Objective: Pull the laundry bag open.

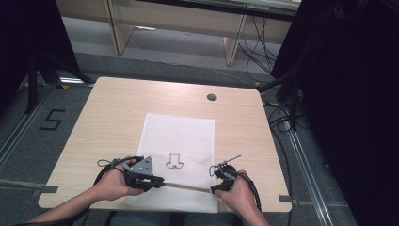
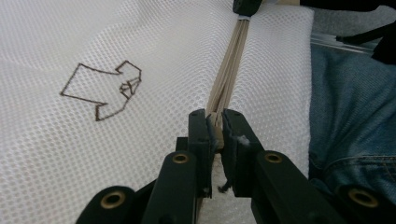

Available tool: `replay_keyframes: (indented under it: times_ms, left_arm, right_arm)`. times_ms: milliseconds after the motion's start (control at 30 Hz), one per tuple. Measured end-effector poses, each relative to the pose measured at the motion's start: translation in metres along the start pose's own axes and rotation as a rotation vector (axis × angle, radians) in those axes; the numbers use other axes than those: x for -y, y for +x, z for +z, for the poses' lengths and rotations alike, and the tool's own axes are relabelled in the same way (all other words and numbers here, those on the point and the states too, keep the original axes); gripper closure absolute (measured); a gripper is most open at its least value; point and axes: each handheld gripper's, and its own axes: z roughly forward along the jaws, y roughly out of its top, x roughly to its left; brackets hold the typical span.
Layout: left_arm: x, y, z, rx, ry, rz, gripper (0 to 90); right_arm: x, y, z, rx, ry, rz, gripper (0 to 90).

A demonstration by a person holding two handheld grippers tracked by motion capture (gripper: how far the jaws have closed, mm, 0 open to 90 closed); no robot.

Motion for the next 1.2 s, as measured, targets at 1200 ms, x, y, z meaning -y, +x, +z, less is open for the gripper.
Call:
replay_keyframes:
  times_ms: [1200]
  left_arm:
    - [0.0073,0.0042,-0.0075,-0.005,-0.001,-0.021,82.0]
  right_arm:
    - [0.0001,0.0007,0.0002,0.008,0.001,0.003,90.0]
